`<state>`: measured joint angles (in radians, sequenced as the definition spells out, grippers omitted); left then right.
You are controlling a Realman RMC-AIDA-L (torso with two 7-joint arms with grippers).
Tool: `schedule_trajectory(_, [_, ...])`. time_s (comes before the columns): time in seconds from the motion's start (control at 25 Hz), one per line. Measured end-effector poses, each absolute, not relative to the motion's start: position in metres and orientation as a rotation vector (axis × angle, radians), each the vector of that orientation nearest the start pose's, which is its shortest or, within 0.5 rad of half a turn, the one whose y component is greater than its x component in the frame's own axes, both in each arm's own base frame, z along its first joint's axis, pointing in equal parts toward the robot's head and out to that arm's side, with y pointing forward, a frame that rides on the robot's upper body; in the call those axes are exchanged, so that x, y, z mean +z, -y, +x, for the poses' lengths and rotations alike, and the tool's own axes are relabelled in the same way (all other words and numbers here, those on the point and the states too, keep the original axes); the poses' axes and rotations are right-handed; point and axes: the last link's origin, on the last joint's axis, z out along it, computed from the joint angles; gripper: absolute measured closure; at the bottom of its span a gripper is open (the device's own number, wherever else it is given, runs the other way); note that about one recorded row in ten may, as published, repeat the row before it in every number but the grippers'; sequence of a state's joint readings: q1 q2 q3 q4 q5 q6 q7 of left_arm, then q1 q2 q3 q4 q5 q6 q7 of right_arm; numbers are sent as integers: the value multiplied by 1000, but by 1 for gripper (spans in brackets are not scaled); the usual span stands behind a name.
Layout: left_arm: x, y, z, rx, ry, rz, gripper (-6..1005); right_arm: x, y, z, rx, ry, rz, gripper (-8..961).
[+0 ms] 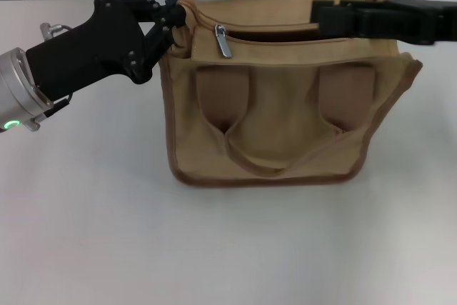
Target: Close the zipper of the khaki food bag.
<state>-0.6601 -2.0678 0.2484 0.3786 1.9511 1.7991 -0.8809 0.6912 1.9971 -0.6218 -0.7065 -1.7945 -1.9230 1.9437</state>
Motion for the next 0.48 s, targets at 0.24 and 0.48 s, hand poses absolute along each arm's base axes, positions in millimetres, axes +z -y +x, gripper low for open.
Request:
schedule_trajectory(0.24, [17,-335,-220,-1253,91,-2425,959,57,-364,155,968,-1181,-2972,267])
schedule_trajectory(0.48, [19,-334,-220,-1265,88,-2416,957,43,-378,137,817,-1309,-2971,481])
